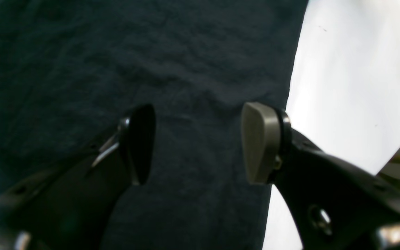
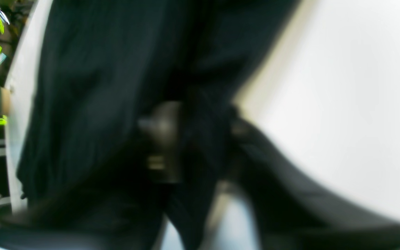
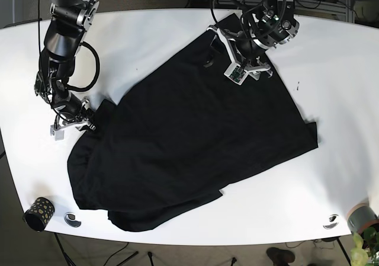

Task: Fold the T-shirt properly
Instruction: 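Grasp the black shirt edges with both grippers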

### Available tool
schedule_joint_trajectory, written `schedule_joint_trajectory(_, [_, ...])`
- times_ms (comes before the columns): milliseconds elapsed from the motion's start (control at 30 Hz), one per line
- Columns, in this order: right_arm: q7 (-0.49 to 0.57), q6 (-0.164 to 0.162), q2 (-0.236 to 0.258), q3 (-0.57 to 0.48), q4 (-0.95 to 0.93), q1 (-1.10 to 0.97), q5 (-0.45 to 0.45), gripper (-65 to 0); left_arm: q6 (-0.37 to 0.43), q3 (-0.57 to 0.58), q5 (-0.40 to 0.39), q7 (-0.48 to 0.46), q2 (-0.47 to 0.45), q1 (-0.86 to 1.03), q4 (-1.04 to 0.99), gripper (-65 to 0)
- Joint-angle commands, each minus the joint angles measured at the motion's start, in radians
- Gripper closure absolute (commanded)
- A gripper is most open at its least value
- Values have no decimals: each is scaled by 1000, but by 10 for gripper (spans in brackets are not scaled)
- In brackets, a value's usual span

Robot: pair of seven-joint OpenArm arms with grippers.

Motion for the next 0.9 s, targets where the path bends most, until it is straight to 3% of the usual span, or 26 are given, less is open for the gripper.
schedule_joint_trajectory(0, [-9,1,21,0,10,18,-6,-5,-4,4,-13,-6,-1,-1,19,-367])
schedule_joint_trajectory(167, [-9,1,35,0,20,18,-6,0,-35,18,-13,78,-39,-3,24,-367])
schedule_joint_trajectory(867, [-9,0,28,0,115,-27,-6,0,-35,236,-10,81,-327,115,35,-365])
